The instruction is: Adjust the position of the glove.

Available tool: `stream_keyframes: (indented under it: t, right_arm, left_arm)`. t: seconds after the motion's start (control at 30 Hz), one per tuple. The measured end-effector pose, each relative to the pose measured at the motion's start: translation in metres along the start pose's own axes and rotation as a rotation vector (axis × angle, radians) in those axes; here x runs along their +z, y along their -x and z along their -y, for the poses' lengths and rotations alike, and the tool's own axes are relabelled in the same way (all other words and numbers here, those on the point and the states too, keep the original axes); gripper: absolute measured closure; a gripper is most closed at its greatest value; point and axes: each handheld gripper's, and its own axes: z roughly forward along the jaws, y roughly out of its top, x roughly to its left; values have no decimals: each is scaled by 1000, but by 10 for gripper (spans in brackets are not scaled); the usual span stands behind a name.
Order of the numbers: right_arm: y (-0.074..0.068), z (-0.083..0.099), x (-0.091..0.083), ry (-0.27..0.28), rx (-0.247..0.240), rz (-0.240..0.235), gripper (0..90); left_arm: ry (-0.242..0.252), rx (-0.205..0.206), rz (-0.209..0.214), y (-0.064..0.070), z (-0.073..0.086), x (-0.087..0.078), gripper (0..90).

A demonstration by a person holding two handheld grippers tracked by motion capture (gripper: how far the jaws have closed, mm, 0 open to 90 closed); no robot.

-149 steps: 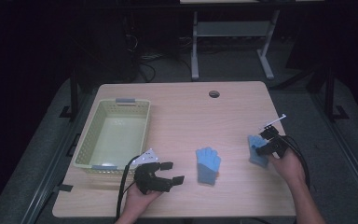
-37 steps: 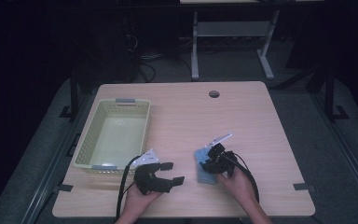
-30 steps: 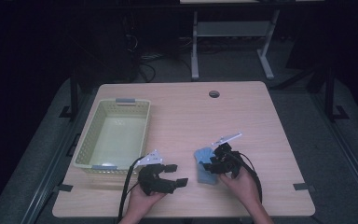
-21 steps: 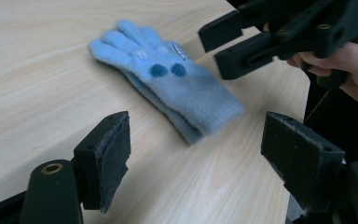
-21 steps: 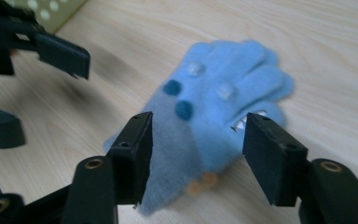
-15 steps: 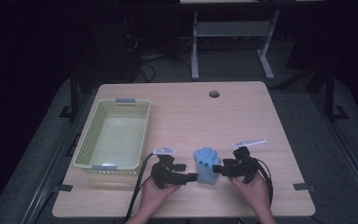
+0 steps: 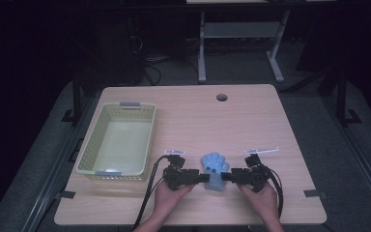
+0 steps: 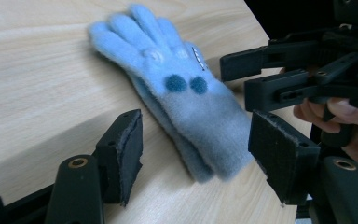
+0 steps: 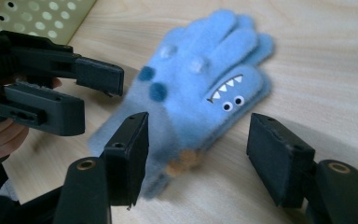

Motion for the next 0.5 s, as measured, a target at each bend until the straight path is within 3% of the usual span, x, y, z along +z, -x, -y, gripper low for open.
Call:
stream_keyframes:
  t: [0.17,0.5]
  right_arm:
    - [3,3,4,11,21,-11,427]
    - [4,7,8,10,51,-48,514]
  left_arm:
    - [-35,1,-2,-1,1,8,384]
    - [-50,13,6,-1,0,13,486]
